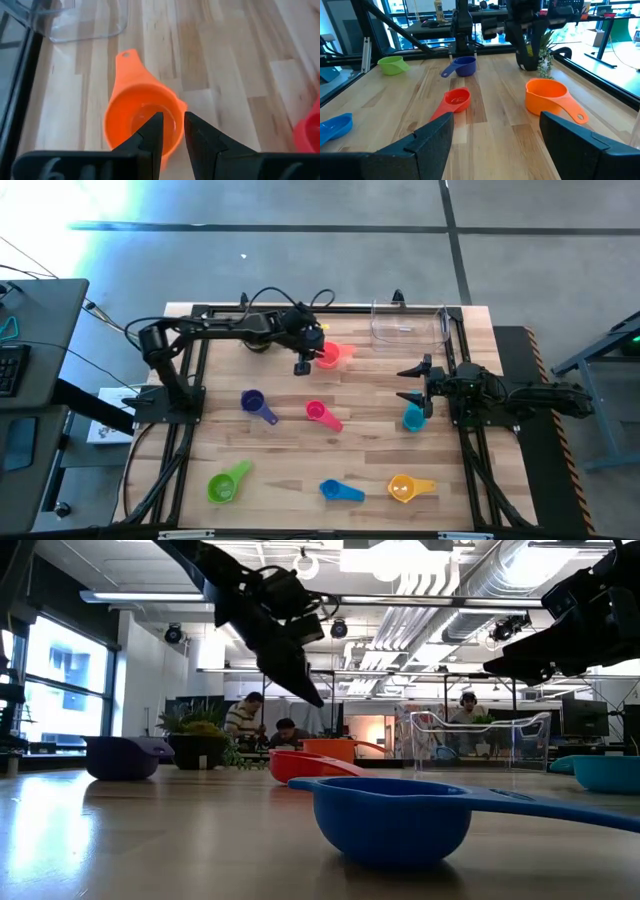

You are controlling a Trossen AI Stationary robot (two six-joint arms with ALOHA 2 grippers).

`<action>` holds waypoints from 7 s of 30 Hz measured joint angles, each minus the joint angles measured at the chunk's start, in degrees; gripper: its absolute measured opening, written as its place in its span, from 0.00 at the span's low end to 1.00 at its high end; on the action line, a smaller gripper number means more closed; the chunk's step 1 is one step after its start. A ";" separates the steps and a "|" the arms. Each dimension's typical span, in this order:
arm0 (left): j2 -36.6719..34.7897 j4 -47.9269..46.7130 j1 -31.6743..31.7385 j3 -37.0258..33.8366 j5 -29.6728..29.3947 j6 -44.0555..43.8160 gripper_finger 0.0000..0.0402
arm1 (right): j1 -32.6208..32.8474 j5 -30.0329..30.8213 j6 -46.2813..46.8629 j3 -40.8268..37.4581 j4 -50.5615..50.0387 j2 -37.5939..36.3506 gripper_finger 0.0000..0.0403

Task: Nest measuring cups in basket
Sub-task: Move the orange measuring cup to the bottom center of the table, then stack the green measuring cup on top of the orange measuring cup

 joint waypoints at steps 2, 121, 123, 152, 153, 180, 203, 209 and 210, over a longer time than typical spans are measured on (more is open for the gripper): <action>0.84 0.19 0.12 0.00 -0.01 -1.11 0.18 | 0.00 0.01 0.00 0.00 -0.02 0.00 0.71; -6.18 -4.91 -60.09 -8.26 -39.50 -38.34 0.02 | 0.00 -0.02 0.00 0.02 -0.02 1.18 0.71; -4.14 -2.32 -60.51 -8.26 -39.19 -37.81 0.02 | 0.00 0.00 0.01 0.01 -0.02 1.18 0.71; 2.75 3.23 -61.03 -8.26 -35.24 -37.88 0.15 | 0.00 -0.01 0.00 0.00 -0.02 1.18 0.71; 2.75 3.23 -61.03 -8.26 -35.25 -37.98 0.17 | 0.00 -0.01 0.02 0.00 -0.02 1.18 0.71; -21.48 -34.22 -68.04 -8.13 -18.35 -91.61 0.30 | 0.00 0.01 0.02 0.00 -0.02 1.16 0.71; -12.73 -27.48 -83.89 -8.15 -14.92 -109.38 0.31 | 0.00 -0.01 0.02 0.00 -0.02 1.16 0.71; -9.29 -24.81 -84.64 -8.15 -14.98 -109.79 0.31 | 0.00 -0.02 0.01 0.00 -0.04 1.17 0.71; -8.70 -24.71 -84.64 -8.15 -14.98 -109.78 0.31 | 0.00 -0.02 0.01 0.01 -0.04 1.16 0.71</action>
